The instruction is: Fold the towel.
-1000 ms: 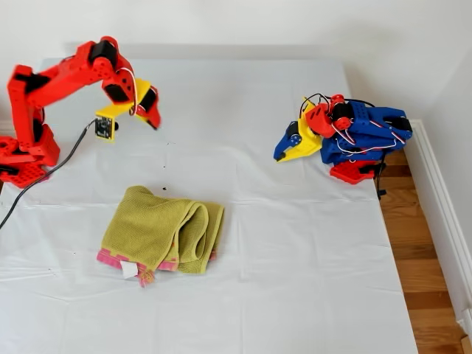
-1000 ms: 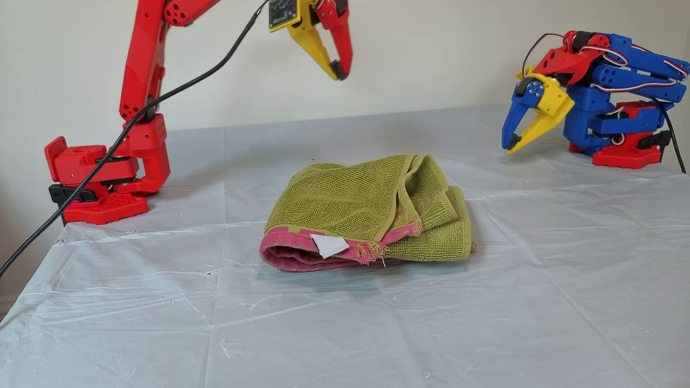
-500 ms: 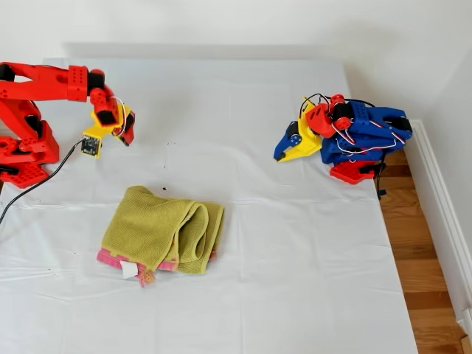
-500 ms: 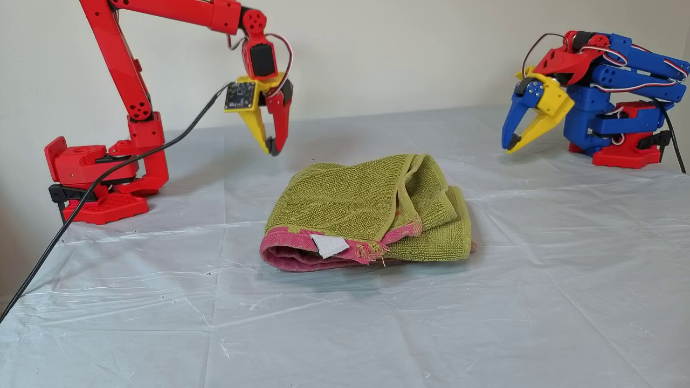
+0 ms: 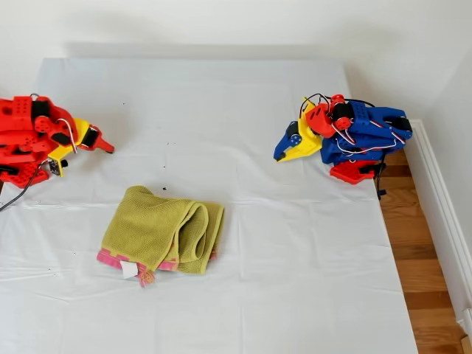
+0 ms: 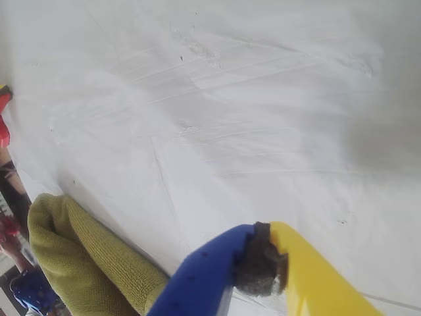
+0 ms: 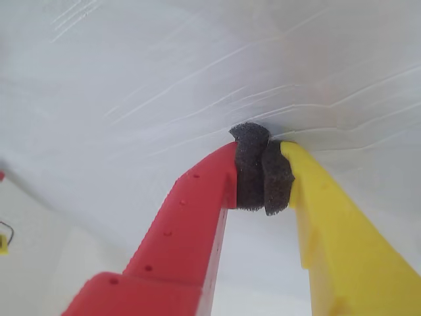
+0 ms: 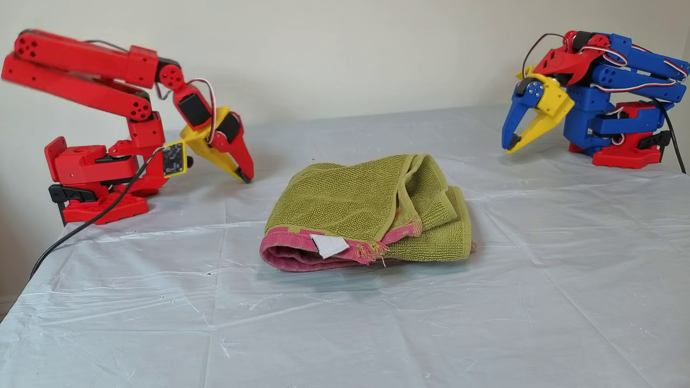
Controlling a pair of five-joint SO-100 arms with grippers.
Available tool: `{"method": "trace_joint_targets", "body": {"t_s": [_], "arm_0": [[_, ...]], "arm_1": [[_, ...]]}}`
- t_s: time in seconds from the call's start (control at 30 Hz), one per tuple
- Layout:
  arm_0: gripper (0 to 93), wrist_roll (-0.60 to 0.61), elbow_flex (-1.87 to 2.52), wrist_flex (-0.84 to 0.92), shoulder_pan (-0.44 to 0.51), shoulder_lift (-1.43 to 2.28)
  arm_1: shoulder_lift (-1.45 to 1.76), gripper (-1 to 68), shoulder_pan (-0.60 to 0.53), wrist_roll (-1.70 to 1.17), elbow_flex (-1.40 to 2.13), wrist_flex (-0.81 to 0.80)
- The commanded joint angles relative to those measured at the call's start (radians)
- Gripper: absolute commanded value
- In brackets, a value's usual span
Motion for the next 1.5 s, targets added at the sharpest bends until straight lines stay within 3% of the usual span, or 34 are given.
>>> {"method": "trace_joint_targets", "body": {"t_s": [0.0,0.03,0.1,0.13,0.23,0.4,0.47,0.6,0.67,0.87,0.93,1.0,1.47], "arm_0": [[1.5,0.015,-0.006,0.063,0.000,0.100],[1.5,0.029,-0.011,0.072,0.008,0.100],[1.5,0.055,-0.014,0.081,0.021,0.098],[1.5,0.069,-0.012,0.081,0.018,0.097],[1.5,0.109,-0.015,0.100,0.029,0.095],[1.5,0.158,-0.023,0.114,0.129,0.097],[1.5,0.063,-0.020,0.117,0.158,0.097],[1.5,-0.244,0.008,0.118,0.156,0.097],[1.5,-0.479,0.023,0.186,0.167,0.103],[1.5,-0.896,0.023,0.466,0.219,0.101],[1.5,-0.992,0.023,0.465,0.259,0.101],[1.8,-1.177,0.023,0.488,0.270,0.101],[2.4,-1.198,0.023,0.499,0.298,0.101]], "arm_1": [[0.081,0.1,0.015,0.081,0.012,-0.015],[0.081,0.1,0.020,0.195,0.023,-0.026],[0.081,0.1,0.026,0.798,0.126,-0.077],[0.052,1.3,0.014,1.305,0.120,0.074],[0.081,2.2,0.029,1.100,0.127,0.074],[0.081,2.2,0.021,1.137,0.127,0.081],[0.081,2.2,0.021,1.137,0.127,0.081],[0.081,2.2,0.021,1.138,0.127,0.081],[0.081,2.2,0.021,1.138,0.127,0.081],[0.081,2.2,0.021,1.138,0.127,0.081],[0.081,2.2,0.021,1.138,0.127,0.081],[0.081,2.2,0.021,1.138,0.127,0.081],[0.081,2.2,0.021,1.138,0.127,0.081]]}}
